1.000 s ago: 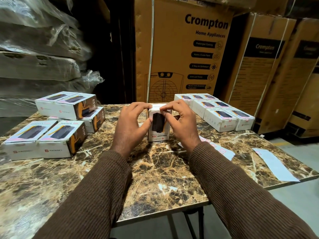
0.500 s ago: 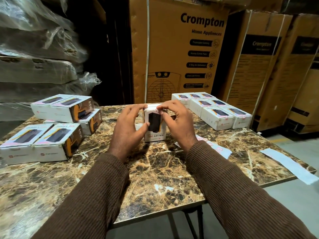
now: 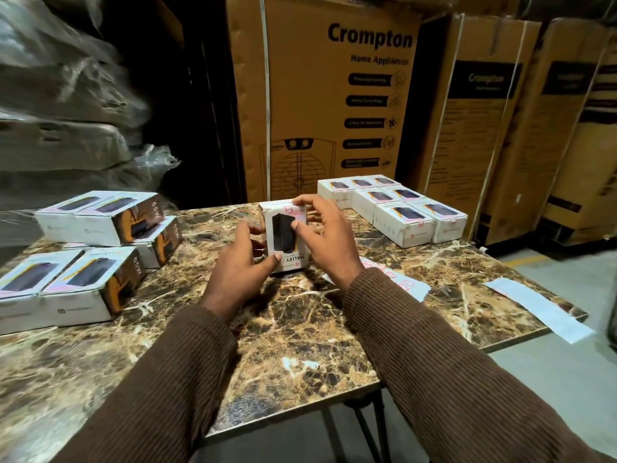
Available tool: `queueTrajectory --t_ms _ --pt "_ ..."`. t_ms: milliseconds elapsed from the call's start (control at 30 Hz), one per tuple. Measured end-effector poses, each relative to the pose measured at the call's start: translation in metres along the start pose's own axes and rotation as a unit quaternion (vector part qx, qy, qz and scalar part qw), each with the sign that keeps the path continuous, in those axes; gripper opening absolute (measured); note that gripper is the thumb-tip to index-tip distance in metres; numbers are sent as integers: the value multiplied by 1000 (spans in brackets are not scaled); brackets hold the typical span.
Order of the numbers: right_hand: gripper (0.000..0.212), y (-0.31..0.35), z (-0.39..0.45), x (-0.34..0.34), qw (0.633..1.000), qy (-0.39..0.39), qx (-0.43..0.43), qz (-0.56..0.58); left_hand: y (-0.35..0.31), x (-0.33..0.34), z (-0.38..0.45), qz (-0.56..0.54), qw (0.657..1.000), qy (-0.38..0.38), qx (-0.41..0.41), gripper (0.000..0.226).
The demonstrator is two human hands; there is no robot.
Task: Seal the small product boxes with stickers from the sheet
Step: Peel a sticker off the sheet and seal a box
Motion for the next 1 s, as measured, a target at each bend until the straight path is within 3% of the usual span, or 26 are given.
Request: queueTrajectory --t_ms 300,500,600,733,900,1000 --pt "23 -10 3 -10 998 -46 40 23 -8 -13 -5 -135 990 -34 13 26" --pt "24 -28 4 -10 992 -54 106 28 8 -27 0 -92 991 -99 -22 31" --pt "27 -44 3 -10 984 -55 164 44 14 -25 3 -87 991 -95 -32 34" --pt "14 -63 -3 -7 972 -31 230 44 12 -26 6 -71 991 -109 -21 36" --pt "23 -72 -9 -1 964 18 263 17 17 -27 8 -73 991 -111 -27 37" --pt "31 -72 -5 -6 967 21 250 -45 7 -28 6 -15 993 -119 -4 36"
Point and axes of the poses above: each hand's wrist, its own z-axis towards the middle knuckle, its own x-axis out of the palm, y = z × x, the point moved 10 cm from there along z, towards the middle knuckle, and after that the axes turned 2 degrees about z, right-handed, at the moved point
